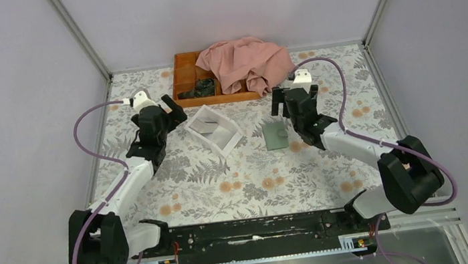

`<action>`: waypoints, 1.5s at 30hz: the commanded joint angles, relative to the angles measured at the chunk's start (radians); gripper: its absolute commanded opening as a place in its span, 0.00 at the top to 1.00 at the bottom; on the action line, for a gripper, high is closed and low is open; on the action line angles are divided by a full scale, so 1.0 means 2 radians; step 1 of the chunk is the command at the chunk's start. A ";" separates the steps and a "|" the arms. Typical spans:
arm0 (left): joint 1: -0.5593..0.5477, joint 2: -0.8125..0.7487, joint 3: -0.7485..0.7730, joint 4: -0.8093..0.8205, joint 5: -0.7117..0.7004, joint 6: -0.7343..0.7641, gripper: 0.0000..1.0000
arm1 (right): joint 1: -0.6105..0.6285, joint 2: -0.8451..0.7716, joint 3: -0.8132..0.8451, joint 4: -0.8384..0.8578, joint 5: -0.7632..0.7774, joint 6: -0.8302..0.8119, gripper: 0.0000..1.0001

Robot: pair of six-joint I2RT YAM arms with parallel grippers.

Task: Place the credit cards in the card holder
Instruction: Pick up the credit card from the storage box.

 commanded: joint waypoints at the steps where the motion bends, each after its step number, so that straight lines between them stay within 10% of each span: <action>1: -0.003 -0.012 0.013 -0.005 -0.028 0.014 0.00 | 0.003 -0.043 -0.025 0.103 0.007 -0.051 0.01; 6: -0.004 -0.023 0.005 -0.003 -0.027 0.007 0.00 | 0.003 -0.067 -0.076 0.220 -0.074 -0.073 0.00; 15: -0.006 -0.018 0.012 -0.047 -0.045 -0.042 0.00 | 0.017 0.018 0.070 0.099 -0.269 -0.065 0.07; 45: -0.006 -0.081 -0.136 -0.070 -0.018 -0.235 0.25 | 0.140 0.336 0.453 -0.121 -0.353 -0.093 0.26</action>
